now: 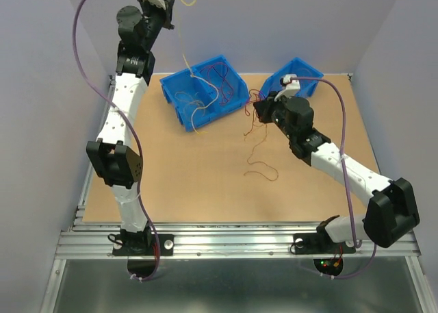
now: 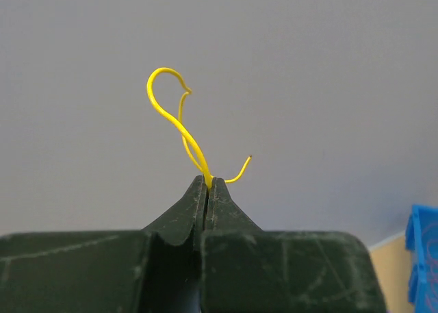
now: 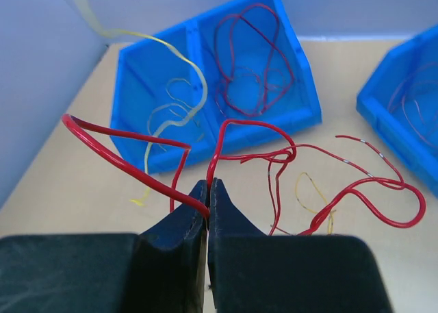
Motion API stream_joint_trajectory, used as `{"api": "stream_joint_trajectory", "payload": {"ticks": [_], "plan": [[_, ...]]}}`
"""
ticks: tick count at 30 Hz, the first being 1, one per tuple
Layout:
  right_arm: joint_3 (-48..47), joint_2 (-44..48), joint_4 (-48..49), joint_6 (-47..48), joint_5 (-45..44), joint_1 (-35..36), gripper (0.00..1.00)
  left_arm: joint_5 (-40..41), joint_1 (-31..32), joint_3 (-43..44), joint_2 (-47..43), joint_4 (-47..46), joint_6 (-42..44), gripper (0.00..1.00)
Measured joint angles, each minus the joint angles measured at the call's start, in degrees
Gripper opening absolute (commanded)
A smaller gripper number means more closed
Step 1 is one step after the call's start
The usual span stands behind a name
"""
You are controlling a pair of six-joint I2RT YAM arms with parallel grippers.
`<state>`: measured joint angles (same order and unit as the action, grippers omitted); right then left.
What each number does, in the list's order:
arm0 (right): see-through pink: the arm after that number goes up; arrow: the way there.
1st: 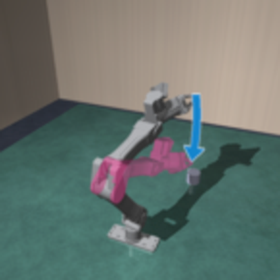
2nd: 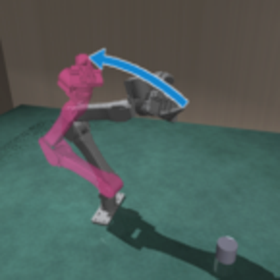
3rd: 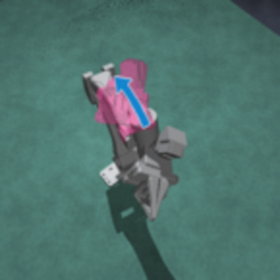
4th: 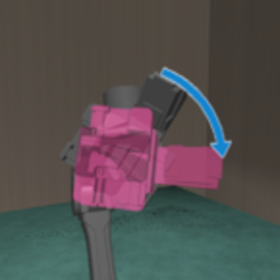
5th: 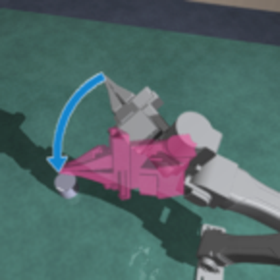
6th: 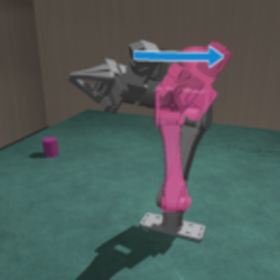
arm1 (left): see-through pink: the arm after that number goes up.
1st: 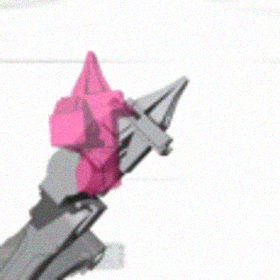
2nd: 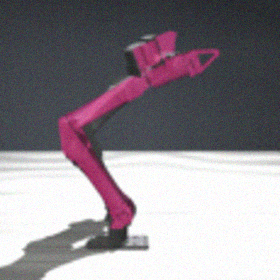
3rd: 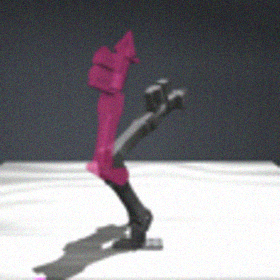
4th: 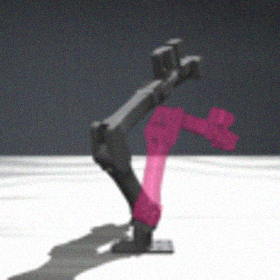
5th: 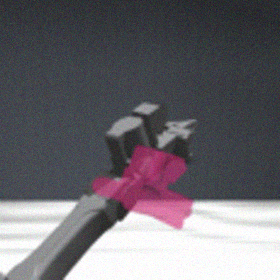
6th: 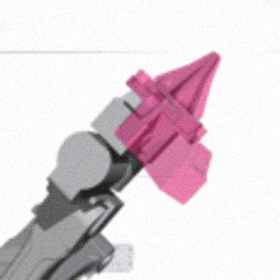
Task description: Untangle the cables
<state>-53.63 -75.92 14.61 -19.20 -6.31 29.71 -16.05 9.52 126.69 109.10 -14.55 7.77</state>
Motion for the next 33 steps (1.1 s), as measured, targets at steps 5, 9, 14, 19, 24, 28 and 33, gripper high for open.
{"api": "stream_joint_trajectory", "payload": {"ticks": [5,9,14,19,24,28,33], "plan": [[-9.1,-3.7,0.0,1.0,4.7,0.0,0.01,-0.5,0.0,-8.3,0.7,0.8,-0.8,0.00],[-12.9,-5.4,0.0,1.2,7.0,0.0,0.00,-0.6,0.0,-18.7,-3.4,-1.8,0.2,0.00],[-13.5,-5.4,-0.2,1.3,8.2,0.0,0.01,-1.6,0.0,-36.1,-11.9,-6.8,4.3,0.00],[-13.7,-5.9,-1.2,1.6,8.4,0.0,0.01,-3.0,0.0,-50.8,-18.1,-10.0,11.2,0.00],[-15.4,-7.9,-1.9,1.7,8.8,0.0,0.01,-4.5,0.1,-50.8,-16.1,-5.0,16.9,0.00],[-15.5,-8.1,-2.6,1.6,9.0,0.0,0.01,-6.7,0.1,-41.7,-8.0,4.6,22.1,0.13],[-15.8,-8.1,-2.8,1.7,10.1,0.0,0.01,-8.4,0.2,-40.7,-3.1,13.8,26.3,0.58]]}}
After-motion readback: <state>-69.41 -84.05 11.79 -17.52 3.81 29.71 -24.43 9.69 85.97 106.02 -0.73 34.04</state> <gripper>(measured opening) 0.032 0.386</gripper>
